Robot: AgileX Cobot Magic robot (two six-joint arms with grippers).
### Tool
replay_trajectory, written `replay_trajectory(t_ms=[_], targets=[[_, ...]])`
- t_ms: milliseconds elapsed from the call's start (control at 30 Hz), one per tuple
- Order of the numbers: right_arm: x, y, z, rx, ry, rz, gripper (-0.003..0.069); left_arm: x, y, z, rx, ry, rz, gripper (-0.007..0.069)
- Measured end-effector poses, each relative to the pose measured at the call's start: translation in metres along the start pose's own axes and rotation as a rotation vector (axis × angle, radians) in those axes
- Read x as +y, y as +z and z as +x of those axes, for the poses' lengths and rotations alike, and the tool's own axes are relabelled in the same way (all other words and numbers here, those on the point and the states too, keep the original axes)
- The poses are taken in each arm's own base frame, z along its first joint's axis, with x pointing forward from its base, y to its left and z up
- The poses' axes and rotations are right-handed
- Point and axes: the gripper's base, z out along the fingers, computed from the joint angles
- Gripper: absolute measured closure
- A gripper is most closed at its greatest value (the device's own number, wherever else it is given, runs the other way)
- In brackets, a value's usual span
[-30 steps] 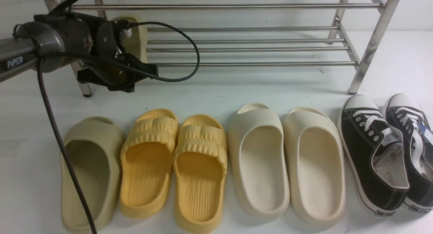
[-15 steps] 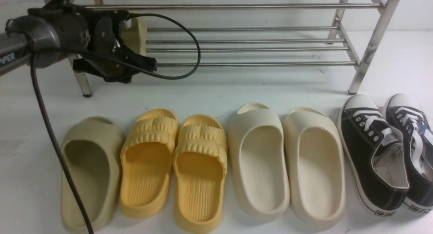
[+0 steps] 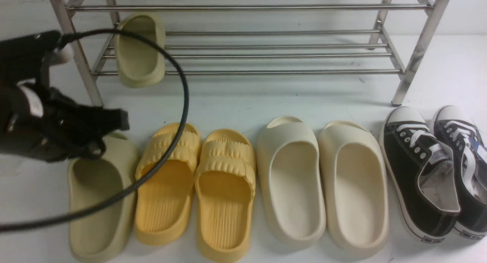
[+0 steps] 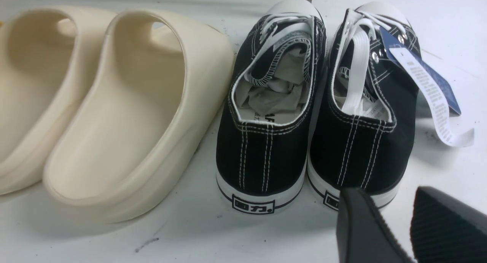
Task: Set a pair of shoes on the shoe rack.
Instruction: Use the left arm to grab the shoe closest to it
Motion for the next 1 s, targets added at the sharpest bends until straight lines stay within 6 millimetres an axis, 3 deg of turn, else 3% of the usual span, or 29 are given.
replay_trajectory(t_ms=[133, 200, 433, 567, 600, 833, 1000], targets=[[0.000, 0.000, 0.000, 0.000, 0.000, 0.000, 0.0420, 0.013, 0.000, 0.030, 0.053, -0.019, -0.023, 0.0638], [0.000, 0.000, 0.000, 0.000, 0.000, 0.000, 0.0420, 0.017, 0.004, 0.035, 0.070, -0.024, -0.048, 0.0638], [0.000, 0.000, 0.000, 0.000, 0.000, 0.000, 0.0420, 0.035, 0.042, 0.032, 0.137, -0.106, -0.202, 0.0627], [0.000, 0.000, 0.000, 0.000, 0.000, 0.000, 0.0420, 0.048, 0.062, 0.027, 0.157, -0.158, -0.240, 0.0568], [0.000, 0.000, 0.000, 0.000, 0.000, 0.000, 0.0420, 0.054, 0.070, 0.024, 0.154, -0.177, -0.248, 0.0511], [0.000, 0.000, 0.000, 0.000, 0.000, 0.000, 0.0419, 0.075, 0.094, 0.014, 0.107, -0.197, -0.263, 0.0298], [0.000, 0.000, 0.000, 0.000, -0.002, 0.001, 0.0419, 0.077, 0.119, 0.013, 0.094, -0.161, -0.232, 0.0293]])
